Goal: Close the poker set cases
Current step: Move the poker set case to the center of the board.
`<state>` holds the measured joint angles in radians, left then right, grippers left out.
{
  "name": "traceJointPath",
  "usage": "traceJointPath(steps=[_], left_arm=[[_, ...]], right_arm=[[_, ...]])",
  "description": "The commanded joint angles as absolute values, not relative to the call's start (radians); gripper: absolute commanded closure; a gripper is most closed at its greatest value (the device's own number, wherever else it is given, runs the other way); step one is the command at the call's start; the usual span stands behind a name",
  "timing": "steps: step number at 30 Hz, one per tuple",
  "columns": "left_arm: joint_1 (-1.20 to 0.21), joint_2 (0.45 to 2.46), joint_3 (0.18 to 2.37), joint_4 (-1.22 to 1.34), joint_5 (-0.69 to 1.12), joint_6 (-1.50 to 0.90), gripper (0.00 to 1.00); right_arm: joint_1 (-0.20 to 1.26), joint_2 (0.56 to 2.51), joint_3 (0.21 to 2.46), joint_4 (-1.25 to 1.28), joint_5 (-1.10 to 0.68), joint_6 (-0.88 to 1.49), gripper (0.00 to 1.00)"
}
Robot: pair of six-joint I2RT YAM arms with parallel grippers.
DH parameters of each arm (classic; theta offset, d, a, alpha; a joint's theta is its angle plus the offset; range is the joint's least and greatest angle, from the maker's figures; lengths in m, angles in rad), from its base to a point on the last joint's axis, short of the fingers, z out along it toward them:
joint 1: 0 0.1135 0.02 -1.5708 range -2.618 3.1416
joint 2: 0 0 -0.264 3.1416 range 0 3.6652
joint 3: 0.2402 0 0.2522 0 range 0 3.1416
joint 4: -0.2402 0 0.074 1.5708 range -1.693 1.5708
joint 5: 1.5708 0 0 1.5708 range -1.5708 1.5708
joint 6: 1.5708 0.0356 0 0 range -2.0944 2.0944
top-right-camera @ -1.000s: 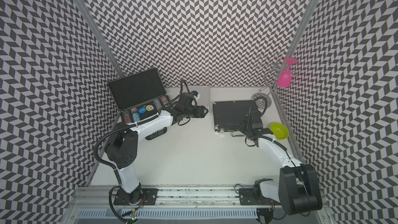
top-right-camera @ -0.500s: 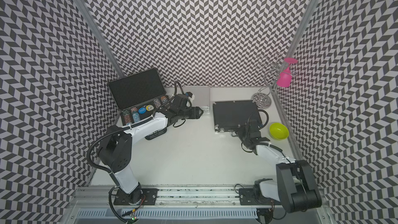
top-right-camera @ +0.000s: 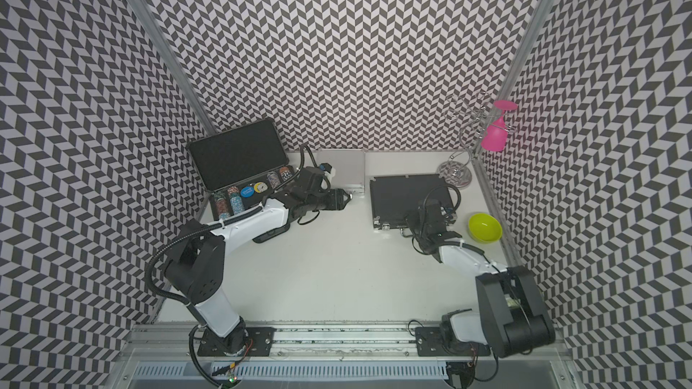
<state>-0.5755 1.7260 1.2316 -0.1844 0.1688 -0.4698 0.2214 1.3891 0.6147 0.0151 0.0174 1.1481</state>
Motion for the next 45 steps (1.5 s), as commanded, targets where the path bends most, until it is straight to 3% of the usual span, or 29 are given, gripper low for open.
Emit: traceJointPath(steps=[1,13,25,45], left_arm=[[-0.556,1.675,1.204,-0.166,0.149,-0.481,0.33],[-0.513,1.643,1.141,-0.146,0.161,-0.484,0.34],[-0.497,1.619,1.126,-0.161,0.149,-0.478,0.34],[-0.345,1.615,1.093,-0.276,-0.001,-0.444,0.35]], right_arm=[[0.223,1.451,0.654,0.082,0.024,1.175,0.41],[0.222,1.626,0.746,0.147,0.002,1.149,0.50],[0.225,1.759,0.804,0.237,0.023,1.239,0.51],[0.218,2.025,1.179,0.159,0.022,1.073,0.51]])
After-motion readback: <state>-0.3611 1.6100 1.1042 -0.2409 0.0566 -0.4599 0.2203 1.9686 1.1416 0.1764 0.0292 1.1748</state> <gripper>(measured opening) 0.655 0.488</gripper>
